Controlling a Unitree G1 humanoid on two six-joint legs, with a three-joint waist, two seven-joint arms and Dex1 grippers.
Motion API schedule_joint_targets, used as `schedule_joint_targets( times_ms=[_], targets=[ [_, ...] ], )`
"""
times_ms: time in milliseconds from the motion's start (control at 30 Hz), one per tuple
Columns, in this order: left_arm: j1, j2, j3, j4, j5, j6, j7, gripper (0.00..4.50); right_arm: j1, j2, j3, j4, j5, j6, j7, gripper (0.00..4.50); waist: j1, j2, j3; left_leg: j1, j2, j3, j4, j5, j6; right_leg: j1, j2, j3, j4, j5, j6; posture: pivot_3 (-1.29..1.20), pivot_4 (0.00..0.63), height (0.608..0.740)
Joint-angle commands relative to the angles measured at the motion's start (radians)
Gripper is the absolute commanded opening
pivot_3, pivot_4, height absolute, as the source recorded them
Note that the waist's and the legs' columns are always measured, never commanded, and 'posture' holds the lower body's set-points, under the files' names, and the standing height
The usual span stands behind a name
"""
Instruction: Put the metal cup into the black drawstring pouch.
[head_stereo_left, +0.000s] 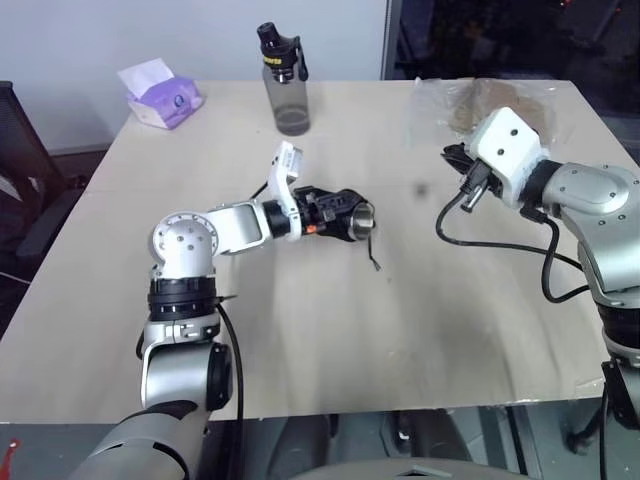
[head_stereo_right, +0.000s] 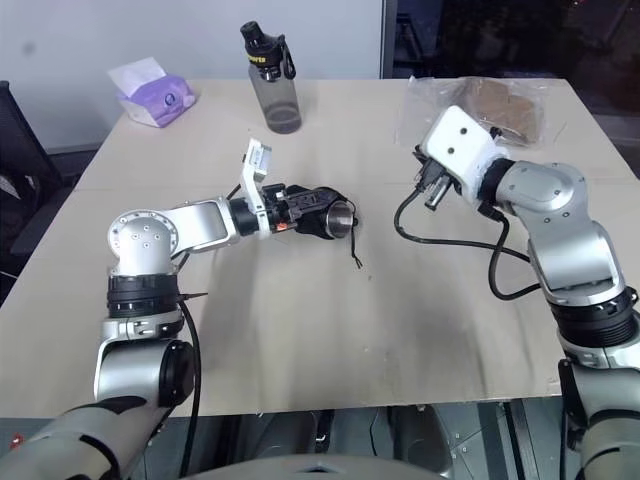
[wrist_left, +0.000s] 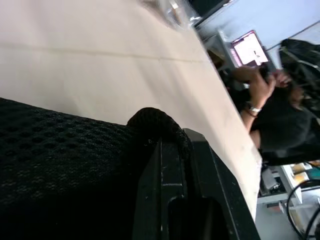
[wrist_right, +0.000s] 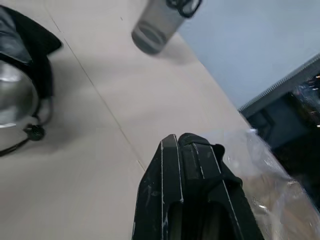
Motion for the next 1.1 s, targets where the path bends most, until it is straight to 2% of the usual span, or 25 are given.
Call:
schedule_joint_targets(
  times_ms=[33,100,233,500,767,867,967,1000,1100],
  targets=[
    [-0.026,-0.003,0.048,-0.004,-0.033,0.008,-0.020,0.00,0.078,0.076,-0.046,-0.072,0.134,0.076,0.018,0.27,0.003,-0.001,0.000,0.000,0.000,0.000,0.000,0.000,0.000,0.000,0.000,0.000,0.000,0.000,0.000,0.00,0.150,0.740],
    [-0.040,-0.006,0.076,0.006,-0.057,0.028,-0.009,0.00,0.159,0.159,-0.043,-0.081,0.159,0.096,-0.037,0.72,0.005,-0.001,0.000,0.000,0.001,-0.002,0.000,0.000,0.000,0.001,0.000,-0.001,0.000,0.000,0.000,0.00,0.150,0.740],
    [-0.071,-0.003,0.106,-0.003,-0.093,0.077,0.021,0.00,0.281,0.290,0.022,-0.059,0.150,0.090,-0.122,2.49,0.010,0.000,0.000,-0.001,0.002,-0.004,0.000,0.000,0.000,-0.001,0.000,0.000,0.002,0.000,0.000,0.00,0.150,0.740],
    [-0.111,0.004,0.133,-0.010,-0.134,0.147,0.064,0.00,0.238,0.473,0.082,0.199,0.084,-0.057,-0.250,2.49,0.007,0.000,0.000,0.003,0.000,-0.004,0.001,0.000,0.000,0.001,0.002,0.001,0.002,0.000,0.000,0.00,0.150,0.740],
    [-0.122,0.001,0.154,-0.016,-0.152,0.173,0.095,0.00,0.162,0.538,0.104,0.436,0.029,-0.205,-0.266,2.49,0.008,0.000,0.000,0.003,0.000,-0.004,0.001,0.002,-0.004,0.001,0.003,0.001,0.002,0.000,0.000,0.00,0.150,0.740],
    [-0.118,0.003,0.159,-0.021,-0.157,0.173,0.103,0.00,0.154,0.528,0.082,0.443,0.015,-0.234,-0.285,1.57,0.008,0.000,0.000,0.002,0.000,-0.004,0.001,0.002,-0.005,0.001,0.003,0.001,0.002,0.000,0.000,0.00,0.150,0.740],
    [-0.107,0.008,0.160,-0.028,-0.161,0.167,0.107,0.00,0.162,0.478,0.066,0.369,0.000,-0.225,-0.281,0.19,0.008,0.000,0.000,0.002,0.000,-0.004,0.001,0.002,-0.004,0.001,0.003,0.001,0.002,0.000,0.000,0.00,0.150,0.740],
    [-0.101,0.009,0.158,-0.031,-0.157,0.162,0.105,0.00,0.162,0.453,0.049,0.324,0.004,-0.204,-0.278,0.02,0.008,0.000,0.000,0.002,0.000,-0.004,0.001,0.002,-0.004,0.001,0.003,0.001,0.002,0.000,0.000,0.00,0.150,0.740],
    [-0.079,0.011,0.148,-0.046,-0.131,0.133,0.090,0.00,0.145,0.340,-0.010,0.167,0.017,-0.116,-0.251,0.02,0.010,0.000,0.000,0.002,0.000,-0.004,0.001,0.002,-0.004,0.001,0.003,0.001,0.002,0.000,0.000,0.00,0.150,0.740]
  ],
)
